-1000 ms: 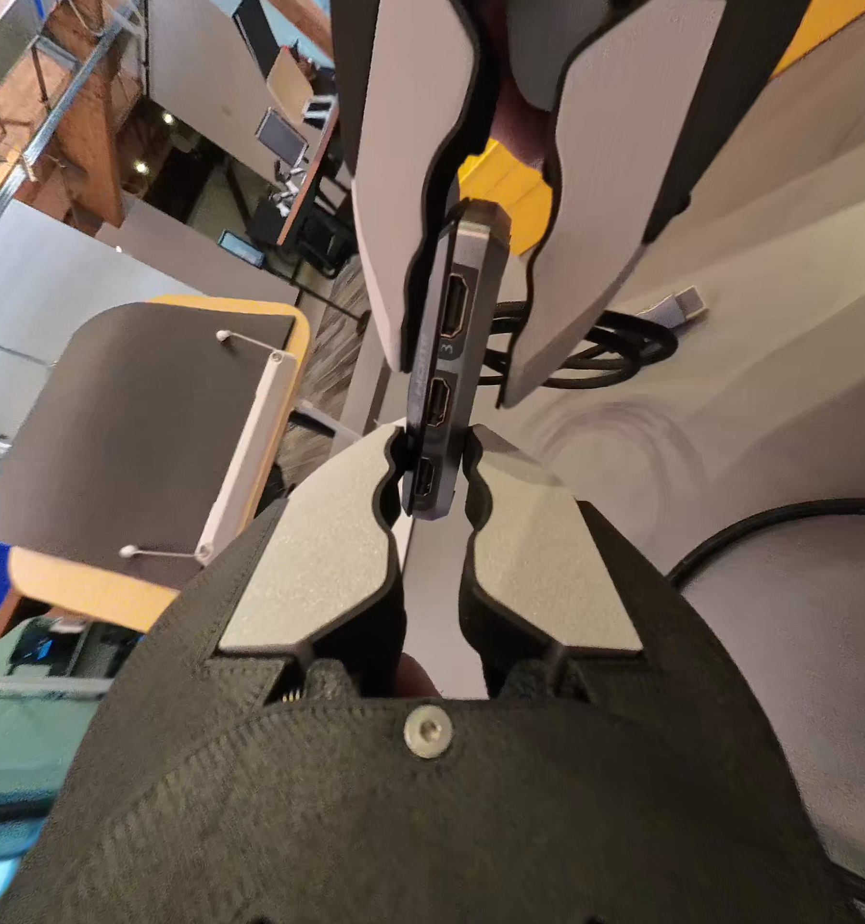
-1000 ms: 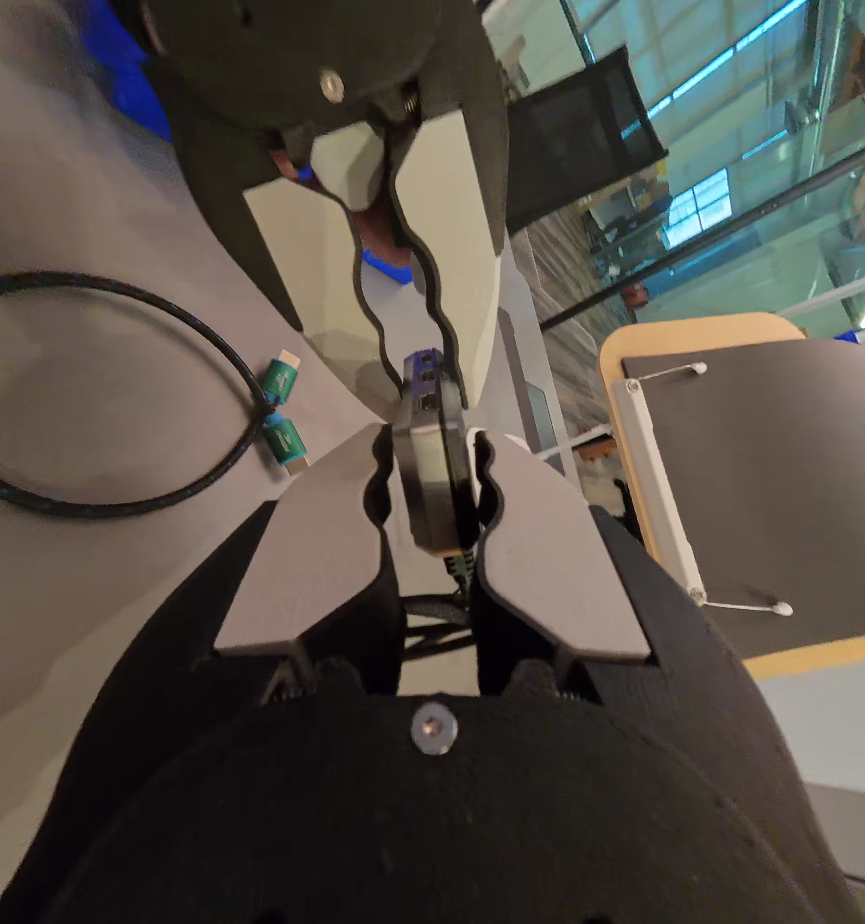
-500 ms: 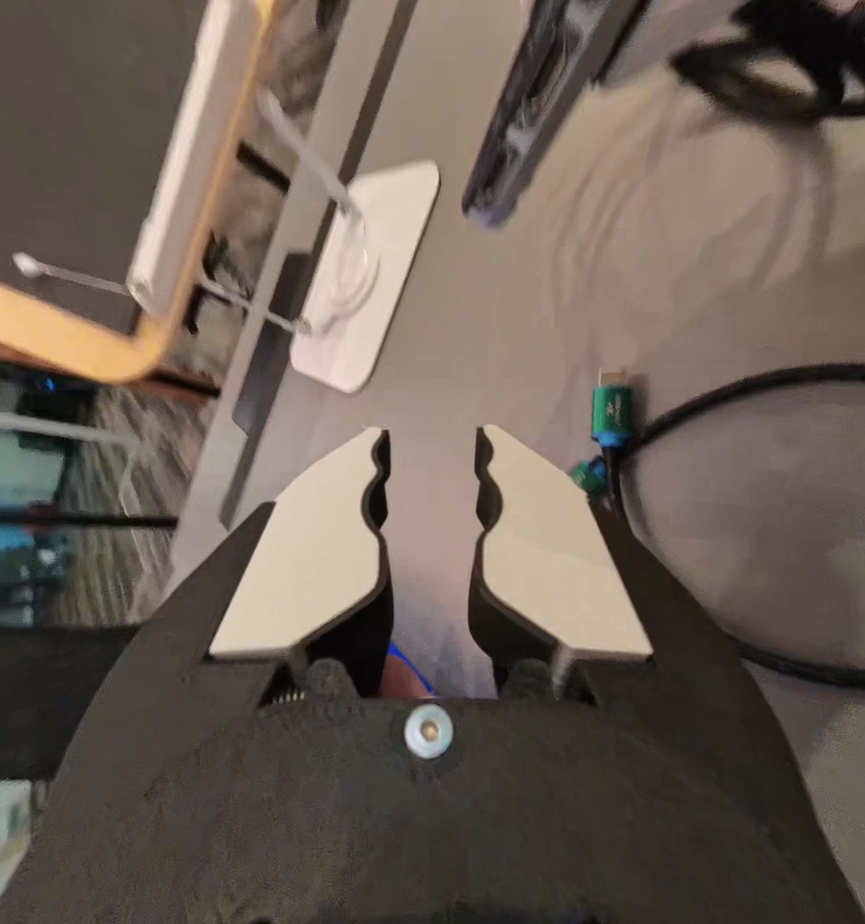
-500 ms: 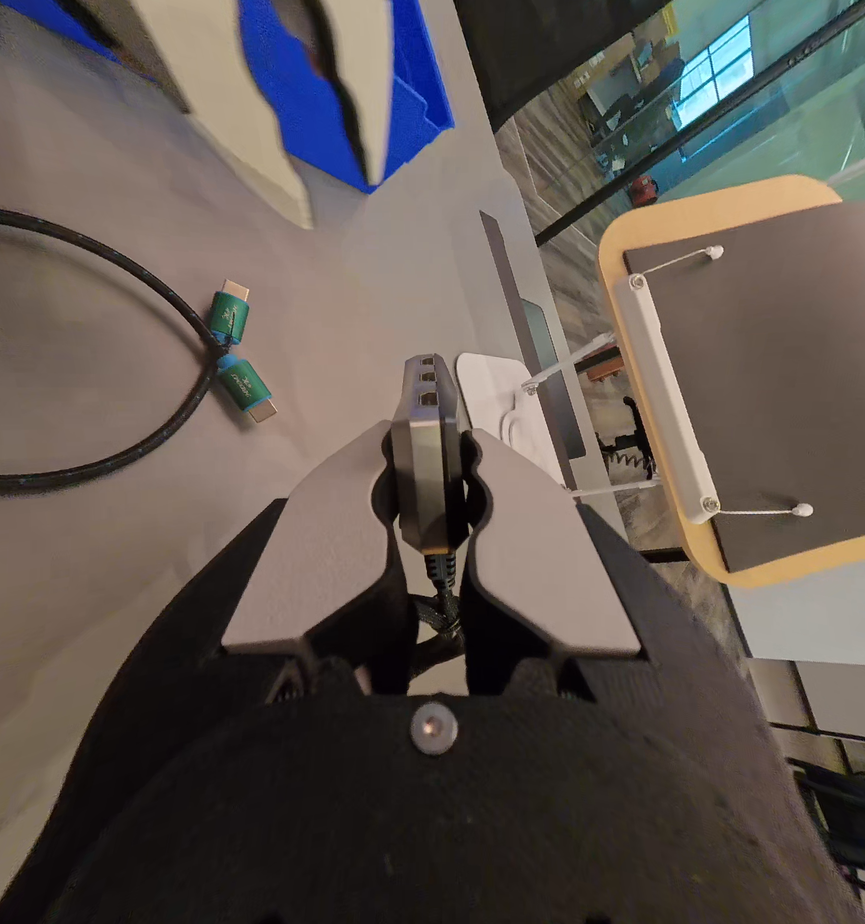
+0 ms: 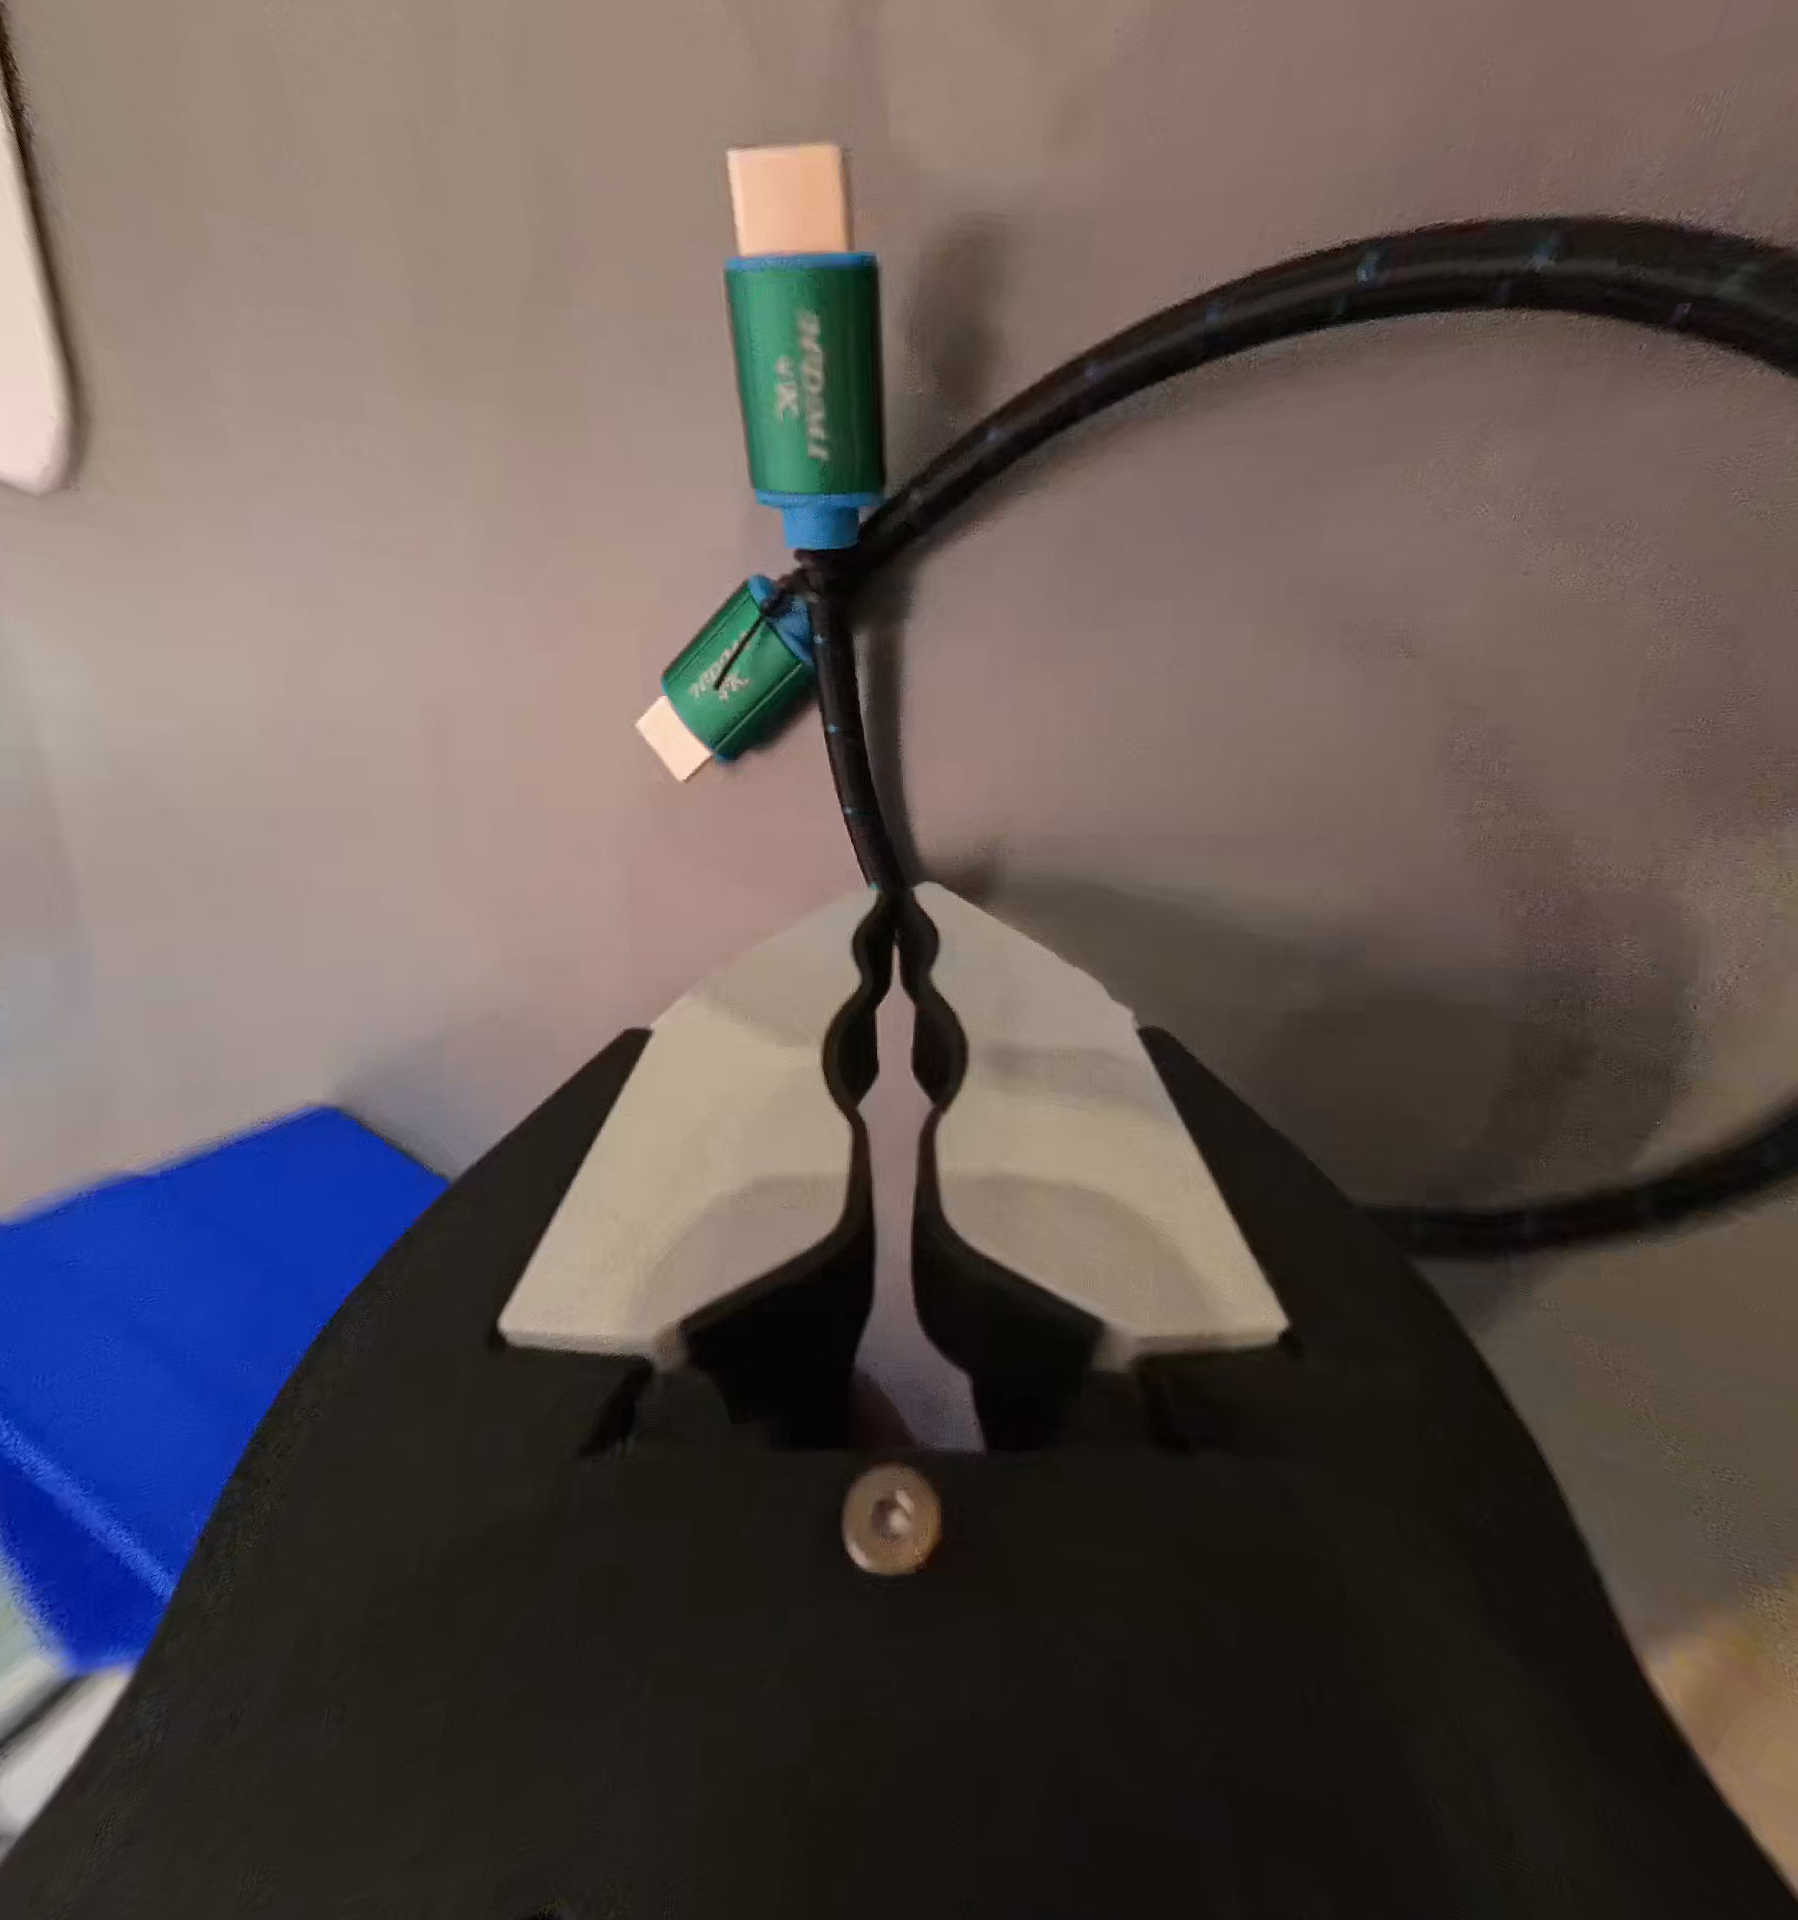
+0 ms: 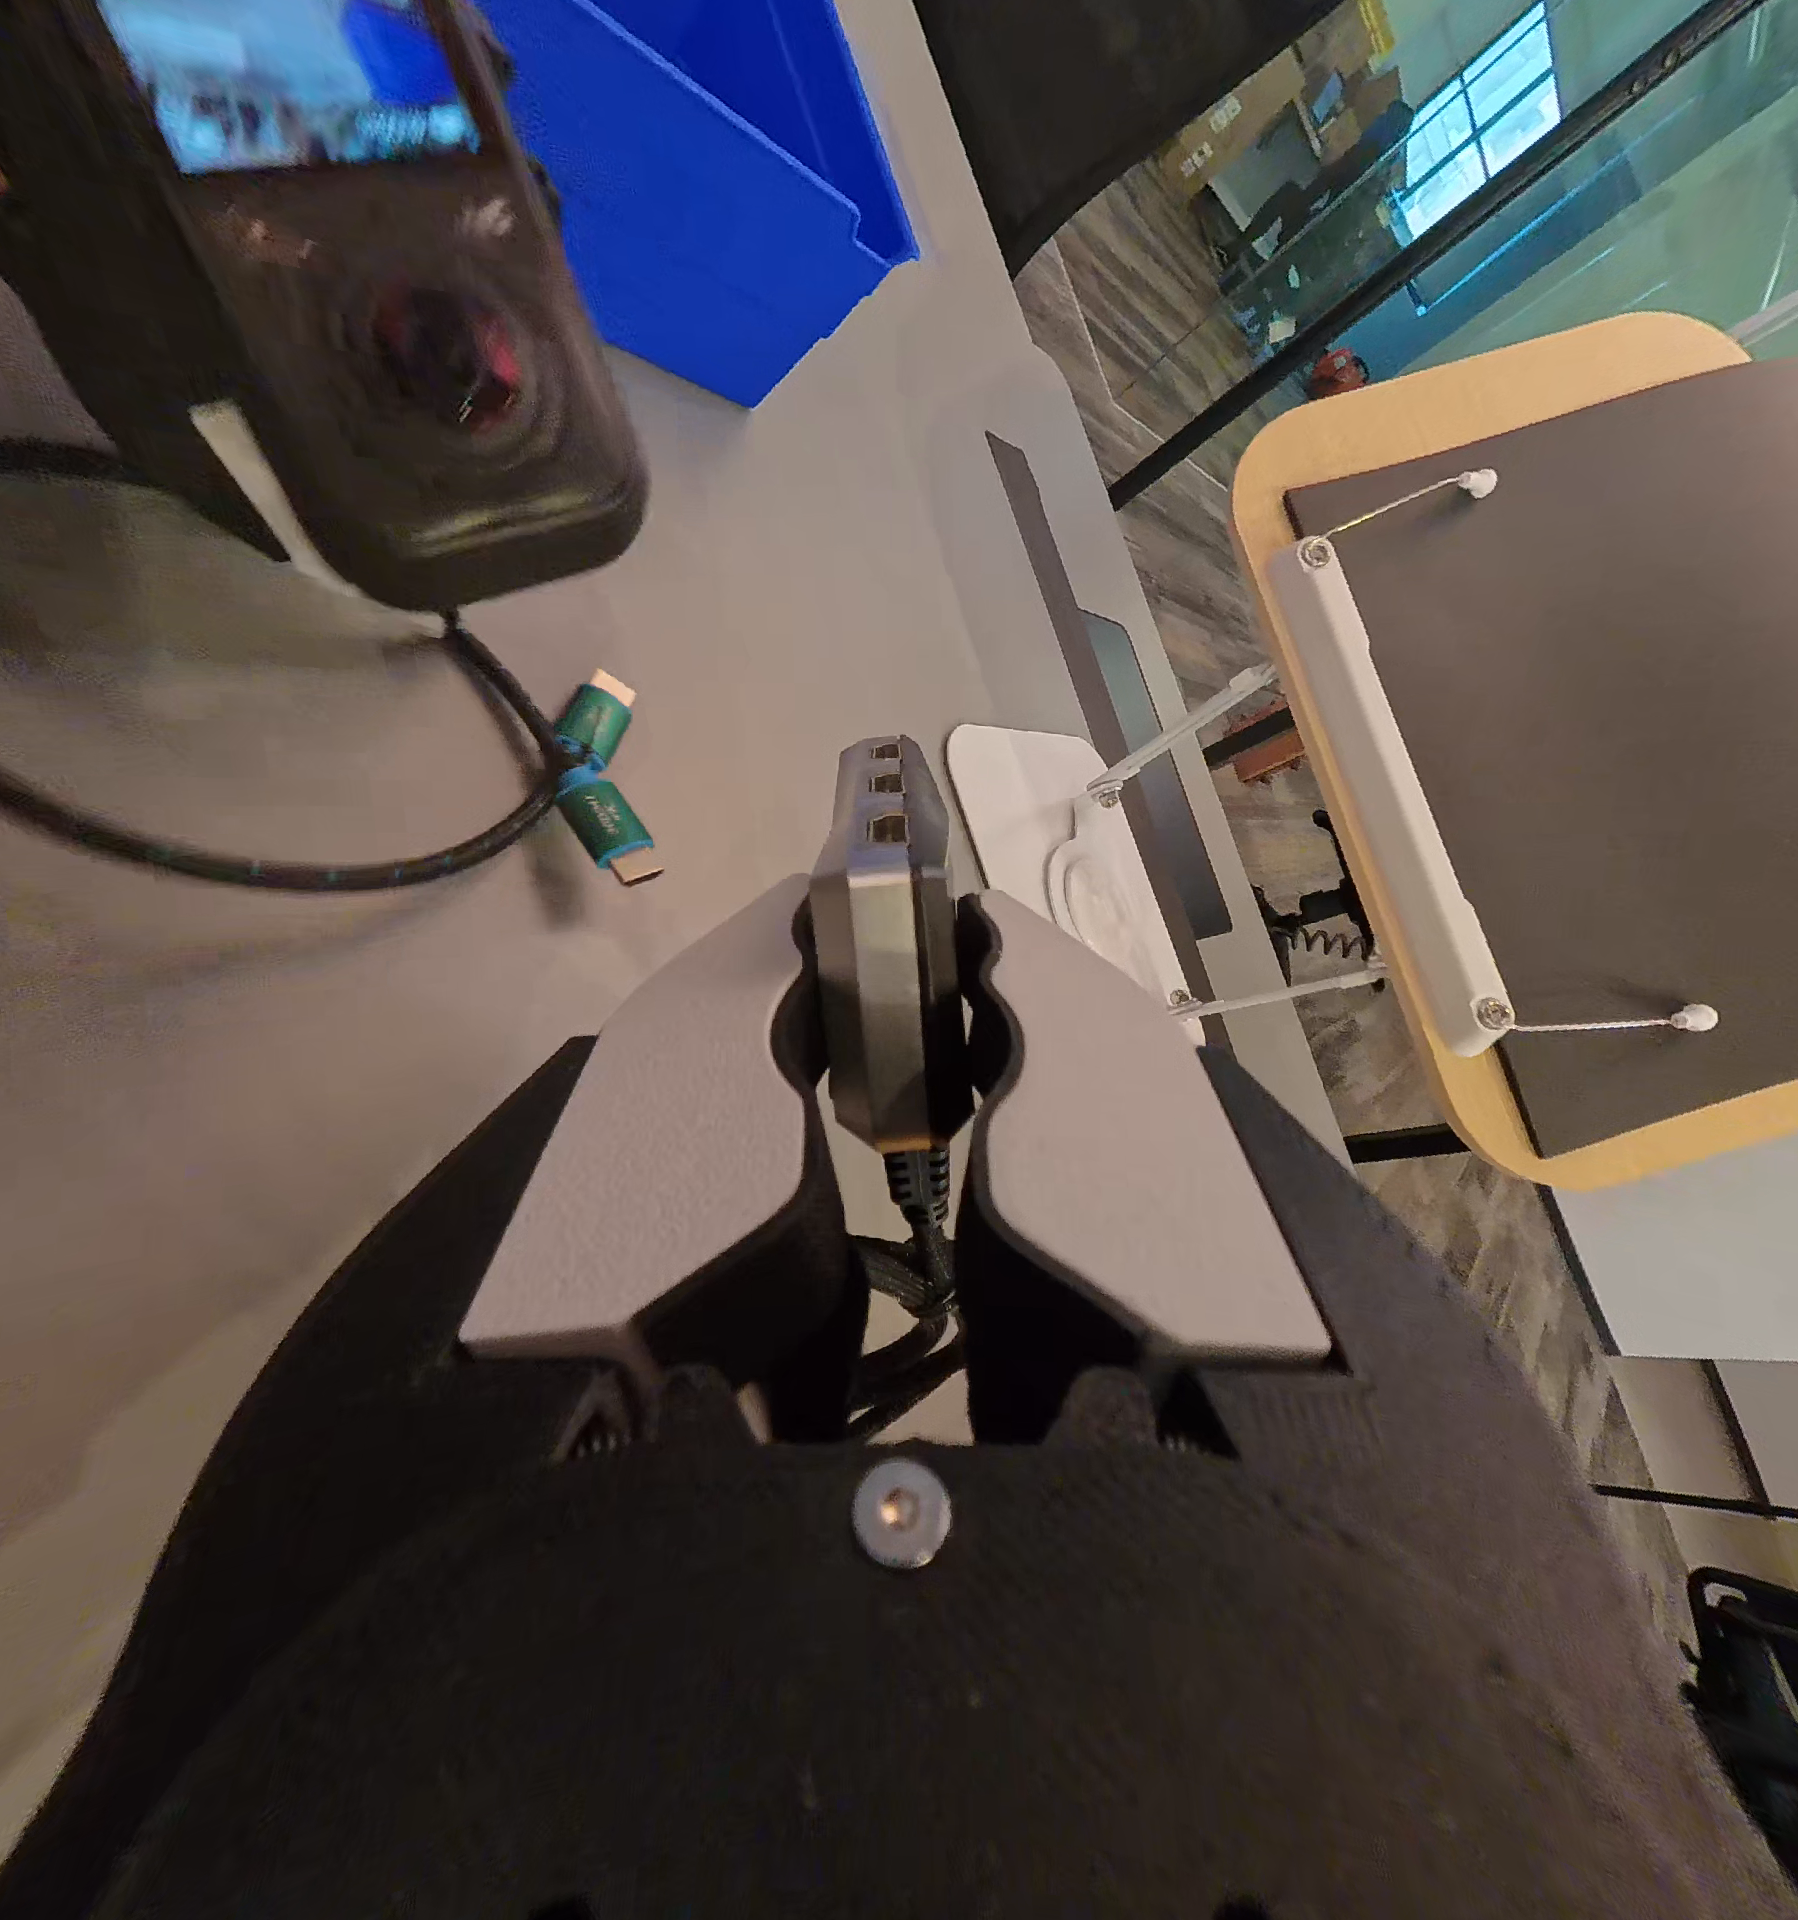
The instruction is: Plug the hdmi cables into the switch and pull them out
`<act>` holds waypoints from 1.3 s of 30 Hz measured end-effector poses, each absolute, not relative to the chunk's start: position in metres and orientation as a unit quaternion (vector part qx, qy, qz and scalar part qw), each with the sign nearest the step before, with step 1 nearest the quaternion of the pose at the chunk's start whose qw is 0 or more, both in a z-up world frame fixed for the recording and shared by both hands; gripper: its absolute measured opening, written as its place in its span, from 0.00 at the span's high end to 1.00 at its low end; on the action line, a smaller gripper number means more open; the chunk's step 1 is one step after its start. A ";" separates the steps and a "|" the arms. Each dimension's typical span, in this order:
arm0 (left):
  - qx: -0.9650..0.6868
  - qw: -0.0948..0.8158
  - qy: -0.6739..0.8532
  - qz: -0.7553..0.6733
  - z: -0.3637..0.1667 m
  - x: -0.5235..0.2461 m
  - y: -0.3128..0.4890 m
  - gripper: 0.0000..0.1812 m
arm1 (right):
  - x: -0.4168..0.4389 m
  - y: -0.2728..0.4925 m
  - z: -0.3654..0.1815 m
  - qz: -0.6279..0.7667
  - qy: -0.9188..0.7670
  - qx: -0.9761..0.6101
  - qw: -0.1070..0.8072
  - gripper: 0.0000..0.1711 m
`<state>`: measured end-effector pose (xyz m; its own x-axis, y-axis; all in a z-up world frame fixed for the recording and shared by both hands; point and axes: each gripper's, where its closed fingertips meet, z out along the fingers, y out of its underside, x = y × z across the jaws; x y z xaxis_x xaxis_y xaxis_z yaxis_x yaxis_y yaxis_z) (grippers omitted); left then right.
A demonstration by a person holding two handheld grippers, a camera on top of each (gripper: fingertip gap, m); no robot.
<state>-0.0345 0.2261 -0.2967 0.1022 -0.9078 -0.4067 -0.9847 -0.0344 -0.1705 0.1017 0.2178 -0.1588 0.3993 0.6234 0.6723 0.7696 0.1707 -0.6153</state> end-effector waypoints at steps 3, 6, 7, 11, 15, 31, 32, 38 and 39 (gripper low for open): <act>-0.623 0.206 0.734 0.177 -0.296 -0.038 0.256 1.00 | 0.106 0.219 -0.157 -0.067 -0.538 -0.644 0.540 0.88; -0.536 0.242 0.784 0.199 -0.290 -0.030 0.277 1.00 | 0.110 0.220 -0.156 -0.060 -0.530 -0.648 0.544 0.88; -0.549 0.242 0.778 0.187 -0.289 -0.032 0.281 1.00 | 0.111 0.221 -0.156 -0.060 -0.527 -0.649 0.545 0.88; -0.613 0.285 0.729 0.105 -0.265 -0.026 0.272 0.90 | 0.118 0.223 -0.153 -0.051 -0.512 -0.656 0.552 0.88; -0.580 0.350 0.735 0.031 -0.254 0.009 0.232 0.82 | 0.119 0.225 -0.152 -0.033 -0.502 -0.660 0.558 0.88; -0.554 0.356 0.749 0.073 -0.292 0.039 0.258 0.88 | 0.122 0.225 -0.150 -0.020 -0.489 -0.664 0.566 0.88; -0.552 0.355 0.751 0.071 -0.293 0.040 0.259 0.88 | 0.122 0.225 -0.149 -0.019 -0.489 -0.663 0.566 0.88; -0.568 0.334 0.751 0.035 -0.294 0.042 0.259 0.90 | 0.125 0.226 -0.148 -0.011 -0.482 -0.666 0.569 0.88; -0.571 0.332 0.750 0.029 -0.294 0.043 0.259 0.90 | 0.125 0.226 -0.148 -0.010 -0.482 -0.666 0.570 0.88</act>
